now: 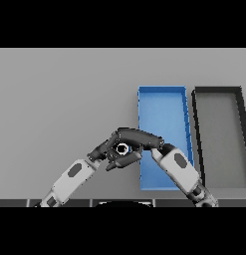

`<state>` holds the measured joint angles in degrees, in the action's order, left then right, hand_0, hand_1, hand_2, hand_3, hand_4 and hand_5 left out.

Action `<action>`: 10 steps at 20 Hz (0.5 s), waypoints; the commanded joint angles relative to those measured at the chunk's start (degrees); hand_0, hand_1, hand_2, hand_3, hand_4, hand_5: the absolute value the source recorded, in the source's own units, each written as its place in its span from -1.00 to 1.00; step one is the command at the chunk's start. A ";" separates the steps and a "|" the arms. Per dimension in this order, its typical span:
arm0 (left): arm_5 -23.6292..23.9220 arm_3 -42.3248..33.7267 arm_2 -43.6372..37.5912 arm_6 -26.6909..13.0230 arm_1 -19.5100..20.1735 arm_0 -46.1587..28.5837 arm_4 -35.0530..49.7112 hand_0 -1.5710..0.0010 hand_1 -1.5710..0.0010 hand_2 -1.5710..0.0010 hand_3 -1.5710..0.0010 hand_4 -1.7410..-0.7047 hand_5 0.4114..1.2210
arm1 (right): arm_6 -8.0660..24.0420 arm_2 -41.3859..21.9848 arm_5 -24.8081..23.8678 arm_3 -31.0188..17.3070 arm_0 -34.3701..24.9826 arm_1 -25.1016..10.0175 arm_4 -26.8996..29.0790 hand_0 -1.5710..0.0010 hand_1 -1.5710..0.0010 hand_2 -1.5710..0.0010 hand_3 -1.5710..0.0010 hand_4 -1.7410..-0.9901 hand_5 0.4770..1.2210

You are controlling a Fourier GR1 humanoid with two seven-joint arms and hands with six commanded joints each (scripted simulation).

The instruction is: Pick up the blue pipe and place it into the blue bin.

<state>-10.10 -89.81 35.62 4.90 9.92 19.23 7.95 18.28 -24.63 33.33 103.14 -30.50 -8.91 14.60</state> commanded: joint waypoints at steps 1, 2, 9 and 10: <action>0.28 0.24 0.35 -0.14 0.11 0.20 0.11 -0.93 -0.81 -0.92 0.35 -0.98 0.99 | 1.64 0.71 0.33 0.27 -0.06 0.44 0.82 -0.92 -0.93 -0.93 -0.90 -0.28 0.77; 0.08 0.42 0.45 0.61 0.48 0.41 0.45 -0.91 -0.73 -0.94 0.36 -0.99 0.99 | 2.64 1.02 1.00 0.47 0.47 1.12 1.72 -0.94 -0.94 -0.94 -0.92 -0.29 0.81; -5.54 0.97 0.71 -0.12 2.82 1.64 -1.75 0.36 0.48 0.47 0.78 0.22 0.91 | 4.38 2.03 1.62 2.15 1.80 3.31 2.22 -0.99 -0.99 -0.99 -0.98 -0.31 0.96; -5.87 0.89 0.50 -0.21 2.88 1.36 -2.53 0.49 0.58 0.57 0.83 0.33 0.74 | 4.06 2.31 1.68 2.04 1.99 3.51 2.46 -0.99 -0.99 -0.99 -0.99 -0.31 0.97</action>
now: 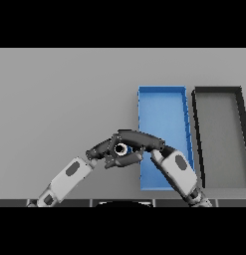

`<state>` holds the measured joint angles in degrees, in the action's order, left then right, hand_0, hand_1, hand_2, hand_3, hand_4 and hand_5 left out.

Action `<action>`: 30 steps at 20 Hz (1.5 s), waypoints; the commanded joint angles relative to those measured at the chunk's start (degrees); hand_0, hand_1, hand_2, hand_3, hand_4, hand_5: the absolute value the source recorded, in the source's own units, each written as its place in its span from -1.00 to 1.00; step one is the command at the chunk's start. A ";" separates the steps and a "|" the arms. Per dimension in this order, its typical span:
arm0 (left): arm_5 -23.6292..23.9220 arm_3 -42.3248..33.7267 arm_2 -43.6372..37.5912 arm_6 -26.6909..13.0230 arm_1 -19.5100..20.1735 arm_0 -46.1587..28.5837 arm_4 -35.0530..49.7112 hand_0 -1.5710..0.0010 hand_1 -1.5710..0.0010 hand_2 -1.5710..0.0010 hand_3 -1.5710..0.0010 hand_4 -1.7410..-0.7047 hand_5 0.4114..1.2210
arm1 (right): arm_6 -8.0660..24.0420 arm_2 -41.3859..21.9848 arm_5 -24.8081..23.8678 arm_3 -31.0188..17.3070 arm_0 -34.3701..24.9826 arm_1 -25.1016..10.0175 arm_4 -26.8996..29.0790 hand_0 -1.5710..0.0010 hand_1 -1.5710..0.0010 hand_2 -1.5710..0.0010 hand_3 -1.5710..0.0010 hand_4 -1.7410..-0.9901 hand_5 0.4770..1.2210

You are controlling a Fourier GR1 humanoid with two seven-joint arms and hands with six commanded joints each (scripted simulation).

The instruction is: Pick up the blue pipe and place it into the blue bin.

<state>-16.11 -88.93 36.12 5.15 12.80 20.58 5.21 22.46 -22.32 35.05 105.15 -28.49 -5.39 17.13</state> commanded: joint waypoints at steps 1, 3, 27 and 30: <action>0.68 0.33 -0.05 0.90 -0.19 0.05 -1.37 0.59 0.67 0.66 0.86 0.44 0.56 | 0.52 -0.27 0.00 0.38 0.07 0.75 0.21 -0.99 -0.99 -0.99 -0.99 -0.31 0.98; 1.80 0.58 -0.21 0.00 -0.14 -0.60 -2.24 0.74 0.79 0.78 0.91 0.60 0.21 | 0.45 0.14 0.22 -0.20 0.00 1.66 -0.48 -0.99 -0.99 -0.99 -0.99 -0.32 0.98; 3.84 -1.70 -0.11 -9.33 0.35 -3.57 -0.93 1.00 1.00 1.00 1.00 0.69 -0.81 | 9.11 11.01 -17.16 -1.87 -23.28 -4.83 28.35 -1.00 -1.00 -1.00 -1.00 -0.34 1.00; 3.76 -1.83 -0.93 -9.46 0.89 -3.39 -0.26 1.00 1.00 1.00 1.00 0.69 -0.82 | 6.39 15.32 -20.64 -7.27 -29.03 -7.43 27.55 -1.00 -1.00 -1.00 -1.00 -0.35 1.00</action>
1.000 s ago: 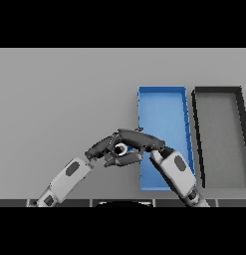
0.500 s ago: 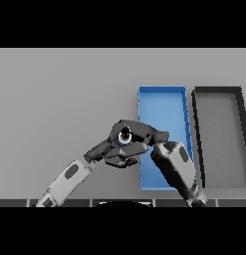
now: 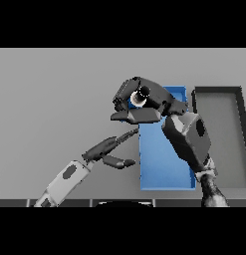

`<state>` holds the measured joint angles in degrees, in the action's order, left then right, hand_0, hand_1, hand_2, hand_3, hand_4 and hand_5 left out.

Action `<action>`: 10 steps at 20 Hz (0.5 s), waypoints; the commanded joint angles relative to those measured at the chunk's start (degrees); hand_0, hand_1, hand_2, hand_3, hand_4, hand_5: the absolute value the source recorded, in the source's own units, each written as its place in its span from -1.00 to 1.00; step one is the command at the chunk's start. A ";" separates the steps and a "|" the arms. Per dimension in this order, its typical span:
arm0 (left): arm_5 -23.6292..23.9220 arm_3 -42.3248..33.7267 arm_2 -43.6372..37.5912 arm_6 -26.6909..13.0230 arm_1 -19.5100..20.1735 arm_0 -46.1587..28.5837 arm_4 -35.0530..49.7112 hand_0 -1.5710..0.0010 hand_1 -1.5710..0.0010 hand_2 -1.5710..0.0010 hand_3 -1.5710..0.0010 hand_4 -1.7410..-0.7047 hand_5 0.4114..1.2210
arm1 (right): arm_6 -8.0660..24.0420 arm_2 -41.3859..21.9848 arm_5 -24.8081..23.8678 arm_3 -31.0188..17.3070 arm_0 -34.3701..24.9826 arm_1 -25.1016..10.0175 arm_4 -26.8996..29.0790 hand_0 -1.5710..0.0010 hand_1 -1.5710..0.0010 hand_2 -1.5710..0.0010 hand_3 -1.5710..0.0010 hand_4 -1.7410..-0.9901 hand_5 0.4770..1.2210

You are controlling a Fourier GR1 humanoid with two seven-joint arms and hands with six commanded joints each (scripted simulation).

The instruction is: Pick up the blue pipe and place it into the blue bin.

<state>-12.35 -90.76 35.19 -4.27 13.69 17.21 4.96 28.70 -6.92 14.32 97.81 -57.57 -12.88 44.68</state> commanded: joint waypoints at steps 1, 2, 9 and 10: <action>-0.04 0.01 -0.03 -0.33 0.11 0.02 0.02 1.00 1.00 1.00 1.00 0.70 -0.82 | -0.45 1.05 -1.03 -1.54 -1.01 -1.21 -1.30 -1.00 -1.00 -1.00 -1.00 -0.35 1.00; 0.18 -0.25 0.03 -0.97 0.05 -0.06 -0.01 1.00 1.00 1.00 1.00 0.71 -0.82 | -1.29 1.77 -1.13 -2.89 -0.60 -2.57 -2.99 -1.00 -1.00 -1.00 -1.00 -0.35 1.00; 1.74 -1.03 -0.15 -1.21 0.94 -0.63 -1.72 1.00 1.00 1.00 1.00 0.76 -0.87 | -0.87 7.82 -2.57 -18.54 2.35 -8.99 -8.49 -1.00 -1.00 -1.00 -1.00 -0.35 1.00; 1.68 -0.87 -0.15 -1.60 0.79 -0.39 -1.69 1.00 1.00 1.00 1.00 0.76 -0.87 | -0.50 7.74 -3.15 -19.22 4.25 -9.48 -9.71 -1.00 -1.00 -1.00 -1.00 -0.35 1.00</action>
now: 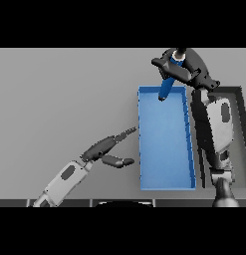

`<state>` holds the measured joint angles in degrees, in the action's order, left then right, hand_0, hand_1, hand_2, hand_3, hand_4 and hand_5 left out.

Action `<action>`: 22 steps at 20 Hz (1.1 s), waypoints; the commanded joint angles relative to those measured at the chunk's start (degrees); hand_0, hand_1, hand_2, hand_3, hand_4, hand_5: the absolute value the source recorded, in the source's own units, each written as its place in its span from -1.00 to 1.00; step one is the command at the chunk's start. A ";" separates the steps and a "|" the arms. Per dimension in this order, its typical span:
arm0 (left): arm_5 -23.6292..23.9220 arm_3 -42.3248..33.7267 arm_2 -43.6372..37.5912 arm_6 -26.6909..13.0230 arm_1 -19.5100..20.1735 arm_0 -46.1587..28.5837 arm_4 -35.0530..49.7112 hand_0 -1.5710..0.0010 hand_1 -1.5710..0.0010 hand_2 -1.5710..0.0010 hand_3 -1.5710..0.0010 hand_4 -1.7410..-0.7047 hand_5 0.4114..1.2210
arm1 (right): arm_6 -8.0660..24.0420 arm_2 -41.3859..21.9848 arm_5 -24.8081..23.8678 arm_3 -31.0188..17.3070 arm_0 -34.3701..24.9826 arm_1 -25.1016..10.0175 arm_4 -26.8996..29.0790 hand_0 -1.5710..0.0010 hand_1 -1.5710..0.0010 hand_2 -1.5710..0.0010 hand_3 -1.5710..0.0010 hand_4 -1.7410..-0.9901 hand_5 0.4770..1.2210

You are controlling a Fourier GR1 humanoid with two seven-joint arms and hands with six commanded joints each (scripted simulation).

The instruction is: Pick up the blue pipe and place it into the blue bin.

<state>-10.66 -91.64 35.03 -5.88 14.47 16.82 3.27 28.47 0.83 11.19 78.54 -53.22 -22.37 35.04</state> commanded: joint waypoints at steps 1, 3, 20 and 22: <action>-0.01 0.32 0.16 0.01 -0.15 0.16 -0.28 1.00 1.00 1.00 1.00 0.77 -0.88 | -0.40 0.62 -0.45 -0.79 1.41 -0.24 -0.12 -1.00 -1.00 -1.00 -1.00 -0.36 1.00; -0.26 -0.38 -0.41 0.74 0.69 0.07 0.20 1.00 1.00 1.00 1.00 0.76 -0.88 | 0.56 0.84 -0.45 -1.64 4.29 -1.10 -0.46 -1.00 -1.00 -1.00 -1.00 -0.36 1.00; 0.20 -1.20 0.78 -0.89 0.20 -0.57 -0.61 1.00 1.00 1.00 1.00 0.76 -0.84 | 6.46 -26.91 -22.31 -2.41 24.03 -15.60 10.41 -0.49 -0.41 -0.36 0.18 -0.30 0.88; 0.34 -0.99 1.08 -1.17 -0.52 -0.29 -0.78 1.00 1.00 1.00 1.00 0.76 -0.84 | 6.47 -33.41 -24.73 -4.69 21.06 -18.47 17.55 0.05 0.10 0.13 0.47 0.06 0.87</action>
<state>-10.33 -92.63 36.12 -7.01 13.94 16.54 2.50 34.92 -32.57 -13.36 73.86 -32.18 -40.84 52.56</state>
